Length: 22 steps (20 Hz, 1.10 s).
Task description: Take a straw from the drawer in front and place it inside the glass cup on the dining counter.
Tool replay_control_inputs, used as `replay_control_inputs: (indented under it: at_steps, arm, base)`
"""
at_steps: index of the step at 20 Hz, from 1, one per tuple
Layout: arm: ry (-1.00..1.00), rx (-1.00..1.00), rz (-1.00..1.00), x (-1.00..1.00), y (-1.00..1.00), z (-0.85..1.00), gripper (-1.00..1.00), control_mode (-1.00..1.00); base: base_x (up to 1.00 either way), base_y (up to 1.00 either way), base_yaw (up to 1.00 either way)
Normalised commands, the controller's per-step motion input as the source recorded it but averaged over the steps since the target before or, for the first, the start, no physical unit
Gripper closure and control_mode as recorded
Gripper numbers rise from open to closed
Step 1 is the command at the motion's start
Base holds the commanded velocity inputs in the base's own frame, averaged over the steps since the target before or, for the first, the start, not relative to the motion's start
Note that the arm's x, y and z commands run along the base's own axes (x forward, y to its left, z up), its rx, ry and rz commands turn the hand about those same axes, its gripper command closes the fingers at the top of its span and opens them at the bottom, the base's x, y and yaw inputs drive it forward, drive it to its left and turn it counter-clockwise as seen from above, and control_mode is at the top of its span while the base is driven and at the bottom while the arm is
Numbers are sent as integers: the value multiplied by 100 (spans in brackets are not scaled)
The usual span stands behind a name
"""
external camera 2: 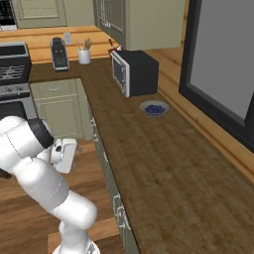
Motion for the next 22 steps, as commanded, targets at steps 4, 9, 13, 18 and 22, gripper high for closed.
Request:
replay_control_inputs:
  at_steps: [4, 9, 13, 18, 22]
  arm:
    - [-3, -4, 0, 55, -13, -37, -100, -100]
    - [0, -2, 0, 52, -20, -32, -100, -100]
    - [0, -3, -2, 38, -19, -32, -100, -100]
    - [0, -3, -2, 45, -22, -31, -100, -100]
    - [0, 0, 0, 54, -34, -27, -100, -100]
  base:
    - [0, 0, 0]
    - [0, 0, 0]
    - [0, 0, 0]
    - [0, 0, 0]
    - [0, 0, 0]
